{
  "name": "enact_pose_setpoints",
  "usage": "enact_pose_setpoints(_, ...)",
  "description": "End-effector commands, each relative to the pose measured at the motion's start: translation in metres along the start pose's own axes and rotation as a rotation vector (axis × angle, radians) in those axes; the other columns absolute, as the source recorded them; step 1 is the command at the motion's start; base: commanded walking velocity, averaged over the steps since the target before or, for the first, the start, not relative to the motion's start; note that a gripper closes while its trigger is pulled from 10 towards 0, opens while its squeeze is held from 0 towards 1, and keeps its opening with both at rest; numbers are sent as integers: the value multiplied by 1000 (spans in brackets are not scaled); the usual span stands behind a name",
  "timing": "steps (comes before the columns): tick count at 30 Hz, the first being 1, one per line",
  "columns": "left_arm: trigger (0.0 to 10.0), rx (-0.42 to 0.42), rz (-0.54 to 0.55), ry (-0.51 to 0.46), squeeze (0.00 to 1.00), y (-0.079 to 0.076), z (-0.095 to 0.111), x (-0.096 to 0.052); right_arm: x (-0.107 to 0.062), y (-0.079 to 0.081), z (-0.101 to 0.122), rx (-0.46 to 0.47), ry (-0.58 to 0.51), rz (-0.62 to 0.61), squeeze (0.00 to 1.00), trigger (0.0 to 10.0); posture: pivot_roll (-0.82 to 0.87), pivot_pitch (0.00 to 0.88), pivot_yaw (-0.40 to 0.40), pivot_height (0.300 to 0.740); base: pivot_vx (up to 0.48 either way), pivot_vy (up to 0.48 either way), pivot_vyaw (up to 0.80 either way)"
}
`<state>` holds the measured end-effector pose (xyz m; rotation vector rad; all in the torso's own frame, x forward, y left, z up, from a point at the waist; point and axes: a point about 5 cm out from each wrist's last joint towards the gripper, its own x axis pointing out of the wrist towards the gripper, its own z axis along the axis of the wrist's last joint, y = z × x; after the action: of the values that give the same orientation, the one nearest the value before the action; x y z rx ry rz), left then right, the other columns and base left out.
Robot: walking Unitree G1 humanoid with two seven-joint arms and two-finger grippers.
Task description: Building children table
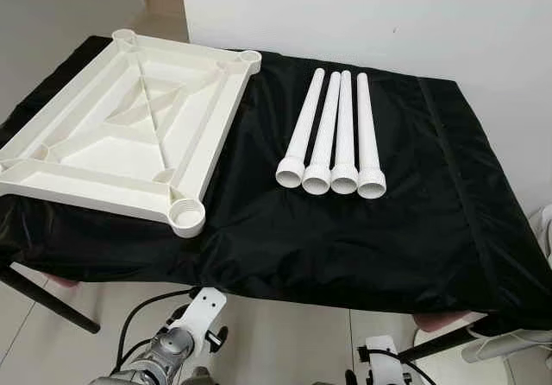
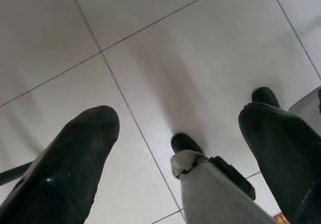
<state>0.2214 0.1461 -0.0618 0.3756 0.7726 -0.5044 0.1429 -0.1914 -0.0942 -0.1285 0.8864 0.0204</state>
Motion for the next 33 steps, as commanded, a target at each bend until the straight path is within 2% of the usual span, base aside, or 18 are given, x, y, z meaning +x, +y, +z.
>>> enact_pose_setpoints(1, 10000, -12, -37, -14, 82, -2, 2, 0, 0, -2, -1, 9, 0, -6, 0, 10000, 69, 0, -45, 740, 0, 0, 0)
enact_pose_setpoints(3, 10000, -19, -42, -29, 82, -1, 5, 1, 0, -2, 1, 9, -8, -4, 0, 10000, 69, 0, -45, 740, 0, 0, 0)
enact_pose_setpoints(4, 10000, 46, -76, -68, 1000, -2, 13, 2, 1, -3, 7, 1, -49, 6, 1000, 10000, 71, 0, -45, 740, 0, 0, 0)
enact_pose_setpoints(7, 10000, 104, -103, -100, 1000, -2, 19, 1, 1, -6, 11, 1, -79, 7, 1000, 10000, 72, 0, -45, 740, 0, 0, 0)
enact_pose_setpoints(8, 10000, 97, -116, -113, 922, -1, 20, 1, 0, -6, 11, 1, -87, 7, 1000, 10000, 70, 0, -44, 740, 0, 0, 0)
enact_pose_setpoints(9, 10000, 97, -129, -126, 129, -1, 21, 0, 0, -7, 12, 1, -96, 8, 1000, 10000, 70, 0, -44, 740, 0, 0, 0)
enact_pose_setpoints(10, 10000, 104, -153, -152, 0, 1, 24, -1, -1, -8, 13, -5, -120, 22, 0, 10000, 67, 0, -41, 740, 0, 0, 0)
enact_pose_setpoints(16, 10000, 129, -238, -219, 0, 6, 31, -6, -4, -5, 17, -2, -192, 97, 0, 10000, 64, 0, -40, 740, 0, 0, 0)
enact_pose_setpoints(18, 10000, 214, -314, -227, 0, 6, 27, -11, -8, -5, 16, -33, -232, 143, 0, 10000, 62, 0, -39, 740, 0, 0, 0)
enact_pose_setpoints(19, 10000, 214, -314, -227, 0, 6, 27, -11, -8, -5, 16, -33, -232, 143, 0, 10000, 62, 0, -39, 740, 0, 0, 0)
enact_pose_setpoints(21, 10000, 272, -383, -226, 0, 6, 21, -16, -11, -6, 16, -51, -269, 174, 0, 10000, 60, 0, -37, 740, 0, 0, 0)
enact_pose_setpoints(24, 10000, 280, -437, -231, 0, 6, 17, -20, -14, -6, 16, -50, -295, 218, 0, 10000, 58, 0, -36, 740, 0, 0, 0)
enact_pose_setpoints(26, 10000, 294, -475, -227, 0, 7, 15, -23, -17, -6, 16, -61, -308, 263, 0, 10000, 57, 1, -37, 740, 0, 0, 0)
enact_pose_setpoints(27, 10000, 323, -568, -204, 0, 9, 10, -29, -23, -4, 13, -101, -321, 364, 0, 10000, 56, 2, -40, 740, 0, 0, 0)
enact_pose_setpoints(30, 10000, 345, -608, -196, 0, 10, 7, -32, -26, -3, 11, -112, -324, 422, 0, 10000, 56, 2, -40, 740, 0, 0, 0)
enact_pose_setpoints(32, 10000, 381, -693, -181, 0, 16, 5, -40, -35, -4, 11, -143, -339, 531, 0, 10000, 60, 7, -44, 740, 0, 0, 0)
enact_pose_setpoints(33, 10000, 381, -693, -181, 0, 16, 5, -40, -35, -4, 11, -143, -339, 531, 0, 10000, 60, 7, -44, 740, 0, 0, 0)
